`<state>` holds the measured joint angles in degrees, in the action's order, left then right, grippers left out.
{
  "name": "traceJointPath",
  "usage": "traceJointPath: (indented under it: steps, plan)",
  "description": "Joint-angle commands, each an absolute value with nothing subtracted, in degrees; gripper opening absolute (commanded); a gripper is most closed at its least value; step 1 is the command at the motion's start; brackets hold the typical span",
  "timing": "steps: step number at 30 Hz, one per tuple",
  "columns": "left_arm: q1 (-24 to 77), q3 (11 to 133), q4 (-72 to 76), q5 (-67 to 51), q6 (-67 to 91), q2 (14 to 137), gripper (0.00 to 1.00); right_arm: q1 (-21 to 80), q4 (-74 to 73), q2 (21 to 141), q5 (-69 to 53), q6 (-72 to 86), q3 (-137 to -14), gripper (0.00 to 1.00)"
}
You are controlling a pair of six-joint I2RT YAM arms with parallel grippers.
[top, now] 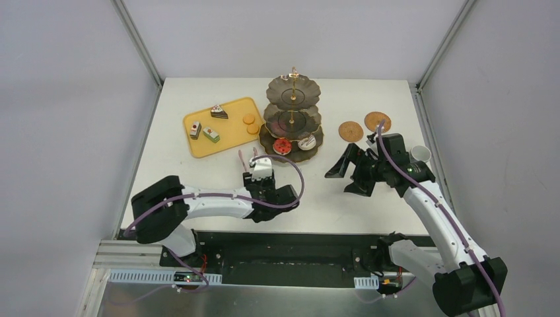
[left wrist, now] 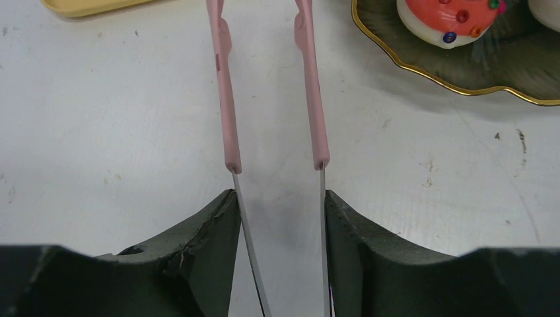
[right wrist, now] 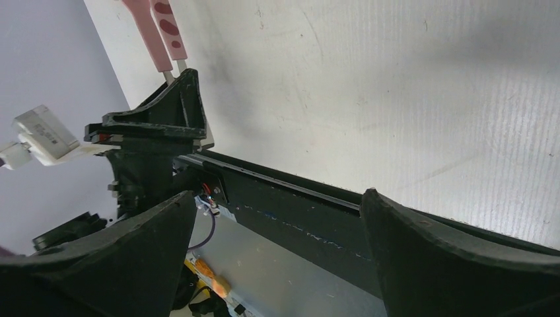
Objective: Serve the afternoon tea
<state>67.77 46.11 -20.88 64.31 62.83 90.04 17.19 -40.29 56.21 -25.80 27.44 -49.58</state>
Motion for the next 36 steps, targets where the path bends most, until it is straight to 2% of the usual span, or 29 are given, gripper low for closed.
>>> traceJointPath:
  steps: [1,6,11,15,19,29,36]
  plan:
    - [66.42,49.78,-33.63,59.24,64.21,83.95,0.47,17.56,-40.41,55.20,-25.95,28.31,-52.58,0.99]
    - [60.23,55.94,-44.67,48.30,60.27,77.20,0.47,17.54,-41.66,55.08,-25.57,28.39,-54.64,0.99]
    - [50.64,61.58,-48.14,35.90,52.37,67.85,0.47,17.50,-41.37,55.14,-23.93,26.96,-55.53,0.99]
    - [43.17,66.64,-50.60,27.60,46.73,65.61,0.47,17.44,-40.15,55.14,-22.69,26.69,-55.69,0.99]
    - [35.10,73.40,-52.01,18.91,39.45,68.38,0.47,17.48,-40.02,54.74,-23.83,27.11,-56.21,0.99]
    - [15.95,87.95,-54.21,7.01,26.06,81.38,0.46,16.99,-40.25,54.97,-23.91,25.62,-57.20,0.99]
    - [11.18,94.08,-54.08,5.93,25.69,90.08,0.45,16.82,-40.16,54.42,-24.08,25.91,-55.76,0.99]
